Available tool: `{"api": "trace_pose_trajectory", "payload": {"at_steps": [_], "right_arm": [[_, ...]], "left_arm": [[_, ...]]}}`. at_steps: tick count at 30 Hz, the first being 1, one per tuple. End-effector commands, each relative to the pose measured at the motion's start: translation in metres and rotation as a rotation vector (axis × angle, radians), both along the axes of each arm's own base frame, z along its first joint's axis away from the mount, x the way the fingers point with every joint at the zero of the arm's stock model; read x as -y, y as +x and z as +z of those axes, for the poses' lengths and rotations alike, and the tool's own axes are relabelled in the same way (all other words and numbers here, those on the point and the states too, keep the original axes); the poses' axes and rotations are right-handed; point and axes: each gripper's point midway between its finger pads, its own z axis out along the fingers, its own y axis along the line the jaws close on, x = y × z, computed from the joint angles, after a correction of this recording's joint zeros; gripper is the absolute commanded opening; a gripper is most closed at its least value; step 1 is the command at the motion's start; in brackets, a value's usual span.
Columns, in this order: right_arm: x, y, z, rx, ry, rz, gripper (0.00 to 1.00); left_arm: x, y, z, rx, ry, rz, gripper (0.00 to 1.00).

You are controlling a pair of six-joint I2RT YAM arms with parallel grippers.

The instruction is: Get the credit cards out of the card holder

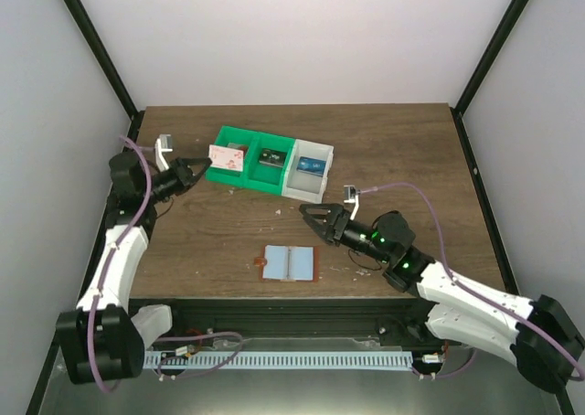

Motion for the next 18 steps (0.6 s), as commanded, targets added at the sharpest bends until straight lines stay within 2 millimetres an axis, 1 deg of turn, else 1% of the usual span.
{"api": "trace_pose_trajectory", "payload": {"at_steps": [1,5,6,10,11,12,18], "right_arm": [[0.016,-0.002,-0.018,0.014,-0.102,-0.061,1.0],[0.024,-0.007,-0.015,0.039,-0.112,-0.076,1.0],[0.026,-0.007,-0.014,0.046,-0.116,-0.079,1.0],[0.032,-0.008,-0.014,0.061,-0.133,-0.103,1.0],[0.033,-0.007,-0.014,0.061,-0.134,-0.108,1.0],[0.034,-0.007,-0.014,0.06,-0.131,-0.114,1.0],[0.03,-0.005,-0.009,0.063,-0.127,-0.11,1.0]], "left_arm": [[-0.011,0.022,-0.011,-0.045,0.075,-0.004,0.0],[-0.022,0.054,-0.027,-0.103,0.166,0.026,0.0],[-0.026,0.063,-0.028,-0.107,0.191,0.04,0.0],[-0.044,0.09,-0.053,-0.172,0.312,0.093,0.0],[-0.047,0.096,-0.064,-0.197,0.338,0.097,0.0],[-0.051,0.101,-0.07,-0.214,0.358,0.101,0.0],[-0.047,0.121,-0.094,-0.258,0.348,0.048,0.0]]}}
